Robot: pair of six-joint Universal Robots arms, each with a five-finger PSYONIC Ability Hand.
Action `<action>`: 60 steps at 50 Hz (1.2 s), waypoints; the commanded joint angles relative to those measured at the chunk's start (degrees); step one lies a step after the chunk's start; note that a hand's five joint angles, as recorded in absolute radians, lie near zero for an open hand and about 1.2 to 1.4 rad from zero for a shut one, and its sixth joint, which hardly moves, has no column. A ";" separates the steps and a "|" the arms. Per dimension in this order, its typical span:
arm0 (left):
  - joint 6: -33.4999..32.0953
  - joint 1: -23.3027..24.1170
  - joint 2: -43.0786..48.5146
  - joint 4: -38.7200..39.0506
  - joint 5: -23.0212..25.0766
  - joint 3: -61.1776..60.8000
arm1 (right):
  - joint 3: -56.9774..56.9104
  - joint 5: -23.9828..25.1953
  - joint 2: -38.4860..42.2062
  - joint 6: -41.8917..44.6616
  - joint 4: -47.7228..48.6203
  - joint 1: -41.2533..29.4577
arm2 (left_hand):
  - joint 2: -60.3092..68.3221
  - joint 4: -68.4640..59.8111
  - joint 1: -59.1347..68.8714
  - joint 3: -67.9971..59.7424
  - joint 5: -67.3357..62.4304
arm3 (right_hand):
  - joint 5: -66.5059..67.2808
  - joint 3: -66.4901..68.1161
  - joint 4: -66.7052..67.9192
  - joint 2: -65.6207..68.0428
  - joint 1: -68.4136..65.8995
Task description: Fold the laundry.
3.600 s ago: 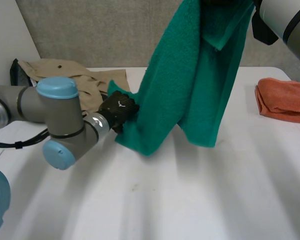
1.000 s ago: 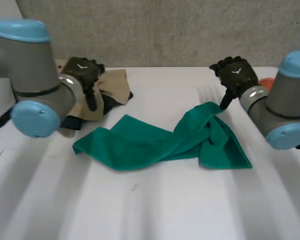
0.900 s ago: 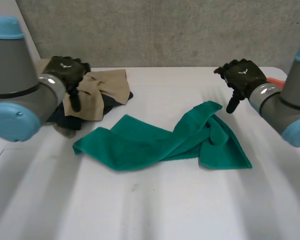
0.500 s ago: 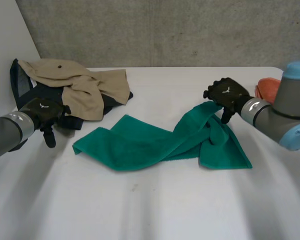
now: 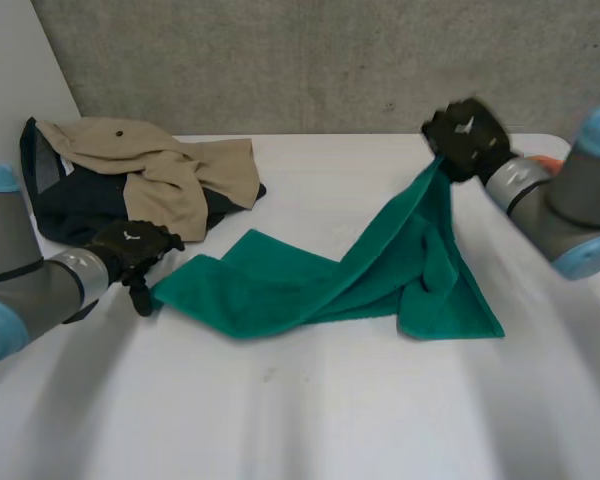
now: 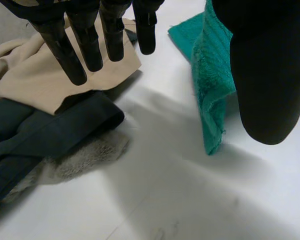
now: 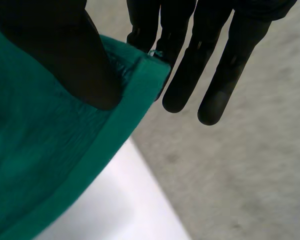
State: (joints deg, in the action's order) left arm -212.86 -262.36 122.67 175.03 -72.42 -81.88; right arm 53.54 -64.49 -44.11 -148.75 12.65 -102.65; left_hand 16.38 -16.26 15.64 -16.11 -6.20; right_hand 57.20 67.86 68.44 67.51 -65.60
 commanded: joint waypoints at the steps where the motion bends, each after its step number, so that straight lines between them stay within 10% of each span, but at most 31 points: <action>1: 1.39 3.96 3.01 1.45 -2.37 3.13 | 6.84 -1.42 -15.47 -8.04 -1.31 2.10 | 11.63 -11.75 12.37 -11.90 -11.81 | 12.80 12.14 11.56 12.49 -14.40; 7: 5.17 6.86 4.86 1.28 -4.57 8.05 | 8.69 -5.02 -22.15 -8.32 -7.44 5.00 | 63.58 -63.70 64.32 -63.85 -63.76 | 12.80 12.14 11.56 12.49 -14.40; 13: 7.19 6.43 0.65 -2.41 -7.82 10.08 | 8.52 -6.26 -25.15 -4.89 -15.54 8.69 | 63.62 -63.74 64.36 -63.89 -63.80 | 12.80 12.14 11.56 12.49 -14.40; 26: 8.25 3.09 -38.54 -10.92 -8.00 13.49 | 7.29 -6.35 -41.04 2.77 -27.67 15.63 | 63.62 -63.74 64.36 -63.89 -63.80 | 12.80 12.14 11.56 12.49 -14.40; 42: 1.75 4.75 -20.31 -24.92 -8.08 28.95 | 3.16 -4.76 -32.99 5.57 -37.44 13.81 | 63.62 -63.74 64.36 -63.89 -63.80 | 12.80 12.14 11.56 12.49 -14.40; 52: 2.80 6.95 -2.01 -17.81 -10.02 52.41 | -13.00 -12.93 -17.95 -1.35 -22.95 6.77 | 63.62 -63.74 64.36 -63.89 -63.80 | 12.80 12.14 11.56 12.49 -14.40; 60: 15.34 7.30 -0.85 2.21 -17.56 69.23 | -15.85 -20.75 -16.44 -22.51 10.94 6.67 | 63.62 -63.74 64.36 -63.89 -63.80 | 12.80 12.14 11.56 12.49 -14.40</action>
State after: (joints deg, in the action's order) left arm -206.06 -255.18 122.81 164.60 -84.84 -20.22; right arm 37.68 -80.18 -60.35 -156.30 -0.03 -96.29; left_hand 68.57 -68.74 66.78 -68.32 -55.75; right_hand 57.21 68.11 68.68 67.51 -65.60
